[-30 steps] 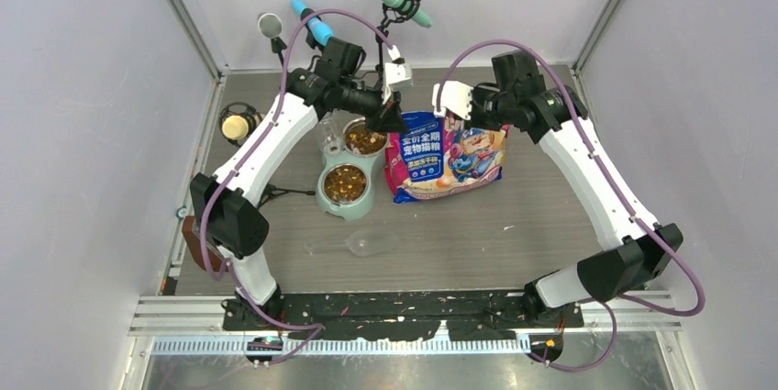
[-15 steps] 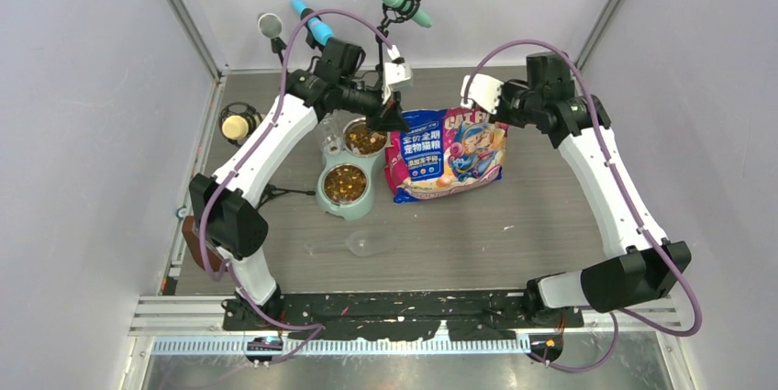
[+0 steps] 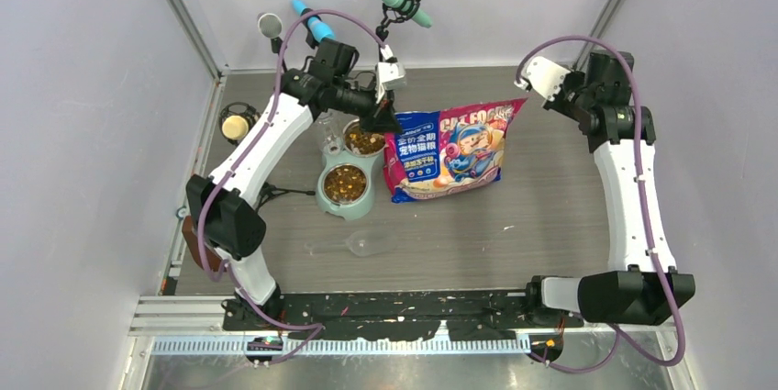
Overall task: Serve the pet food
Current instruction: Close the pet food bag at the center of the board.
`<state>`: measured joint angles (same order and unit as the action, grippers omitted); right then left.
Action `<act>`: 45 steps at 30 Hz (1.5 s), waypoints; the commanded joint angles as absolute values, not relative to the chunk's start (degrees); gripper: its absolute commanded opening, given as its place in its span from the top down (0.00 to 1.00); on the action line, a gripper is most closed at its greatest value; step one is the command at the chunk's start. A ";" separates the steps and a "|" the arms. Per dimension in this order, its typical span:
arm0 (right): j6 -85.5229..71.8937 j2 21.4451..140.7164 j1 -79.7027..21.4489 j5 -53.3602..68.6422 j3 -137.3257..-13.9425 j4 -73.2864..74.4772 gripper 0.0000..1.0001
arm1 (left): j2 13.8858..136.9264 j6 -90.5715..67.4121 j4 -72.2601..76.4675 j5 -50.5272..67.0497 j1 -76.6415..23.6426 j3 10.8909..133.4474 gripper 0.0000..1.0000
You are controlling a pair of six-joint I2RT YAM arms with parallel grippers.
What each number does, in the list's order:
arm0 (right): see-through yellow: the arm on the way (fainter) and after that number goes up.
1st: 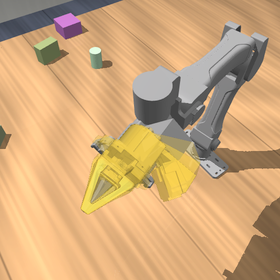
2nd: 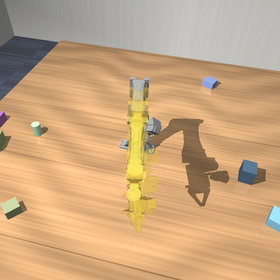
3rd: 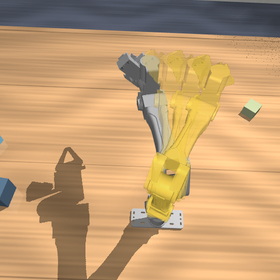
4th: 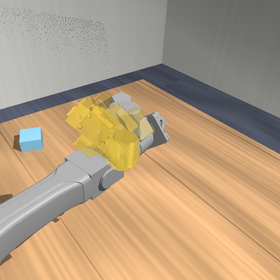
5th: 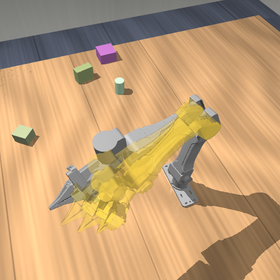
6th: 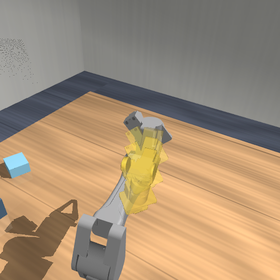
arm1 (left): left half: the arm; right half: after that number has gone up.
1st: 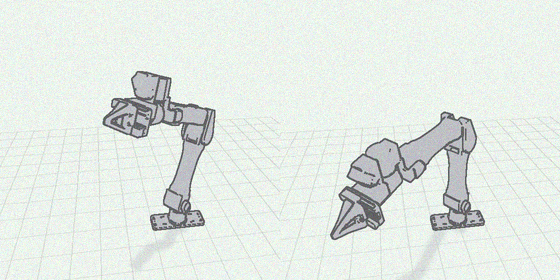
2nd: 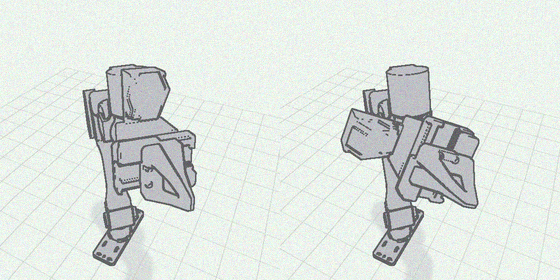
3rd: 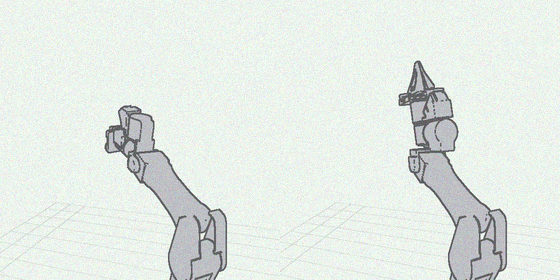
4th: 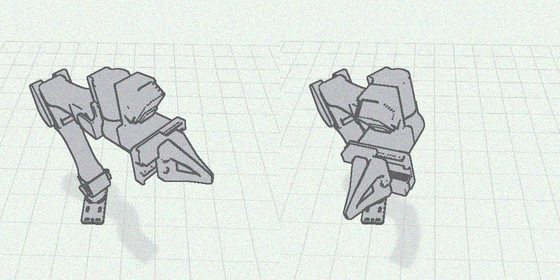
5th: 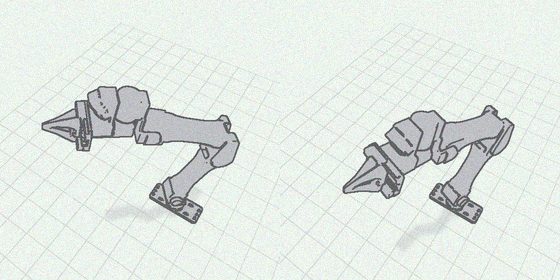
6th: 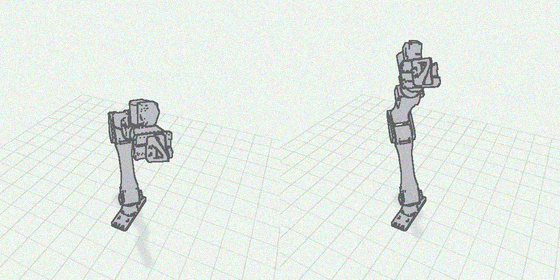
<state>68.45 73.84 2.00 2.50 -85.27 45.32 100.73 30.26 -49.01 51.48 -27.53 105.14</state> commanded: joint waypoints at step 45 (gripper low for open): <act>59.92 93.97 -22.85 50.52 -106.44 54.11 0.42 | 98.61 20.64 -45.85 44.47 -30.59 107.75 0.87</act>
<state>56.71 93.32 -21.58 51.22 -103.46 49.84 99.39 21.12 -47.05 43.92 -30.63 105.73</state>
